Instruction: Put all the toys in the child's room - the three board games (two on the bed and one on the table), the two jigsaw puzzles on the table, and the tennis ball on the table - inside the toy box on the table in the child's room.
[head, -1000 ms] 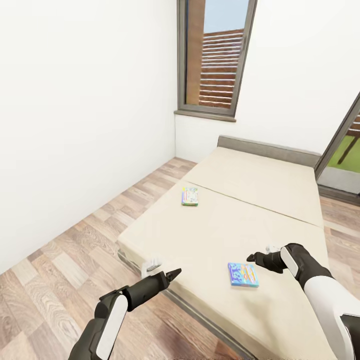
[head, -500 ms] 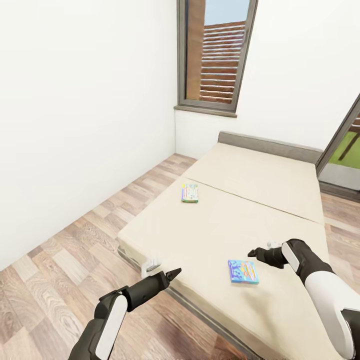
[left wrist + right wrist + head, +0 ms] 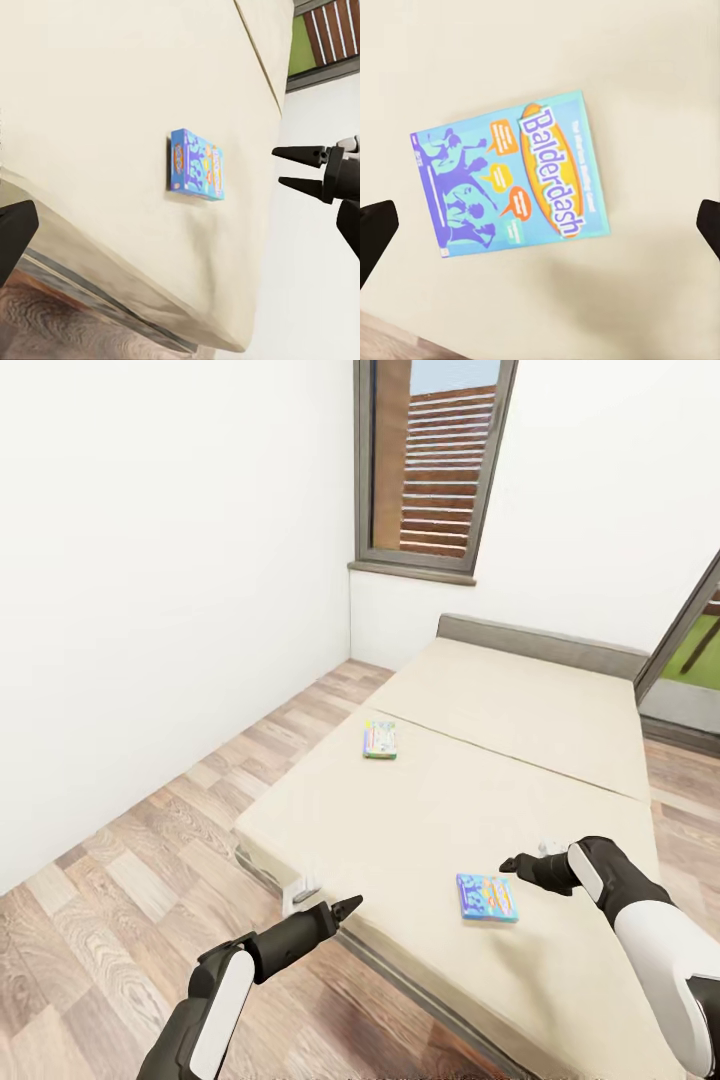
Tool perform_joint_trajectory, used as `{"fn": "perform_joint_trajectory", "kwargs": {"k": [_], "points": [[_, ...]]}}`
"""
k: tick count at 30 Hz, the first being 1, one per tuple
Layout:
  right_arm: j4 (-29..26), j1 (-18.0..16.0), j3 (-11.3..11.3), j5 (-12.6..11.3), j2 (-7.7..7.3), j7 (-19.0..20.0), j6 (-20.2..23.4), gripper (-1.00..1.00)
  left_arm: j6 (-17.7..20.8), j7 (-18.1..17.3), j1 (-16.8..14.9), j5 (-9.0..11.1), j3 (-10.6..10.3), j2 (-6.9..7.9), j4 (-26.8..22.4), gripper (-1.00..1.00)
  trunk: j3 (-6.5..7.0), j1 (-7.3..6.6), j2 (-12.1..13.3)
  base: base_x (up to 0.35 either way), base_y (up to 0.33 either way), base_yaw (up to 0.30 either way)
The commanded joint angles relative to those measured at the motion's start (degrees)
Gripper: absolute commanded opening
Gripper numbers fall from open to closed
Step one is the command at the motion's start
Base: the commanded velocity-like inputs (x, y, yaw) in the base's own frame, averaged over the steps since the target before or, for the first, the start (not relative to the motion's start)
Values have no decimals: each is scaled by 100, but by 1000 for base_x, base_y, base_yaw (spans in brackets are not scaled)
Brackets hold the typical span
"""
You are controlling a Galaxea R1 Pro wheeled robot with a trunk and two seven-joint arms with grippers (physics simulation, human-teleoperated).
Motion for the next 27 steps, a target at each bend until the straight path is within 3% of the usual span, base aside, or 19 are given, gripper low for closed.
{"fn": "perform_joint_trajectory", "kwargs": {"k": [1, 12, 27], "points": [[-4, -4, -29, 18, 1, 24, 28, 100, 35, 0, -3, 26, 6, -3, -3, 100, -14, 0, -3, 0, 0, 0], [-5, -26, -30, 8, -24, 22, 23, 100, 10, 13, 18, 15, 5, -3, -8, 100, -117, 0, -3, 0, 0, 0], [64, -397, -41, 9, -79, 21, 21, 100, 4, -30, 32, 33, 3, -3, -5, 100, -257, 0, -3, 0, 0, 0]]}}
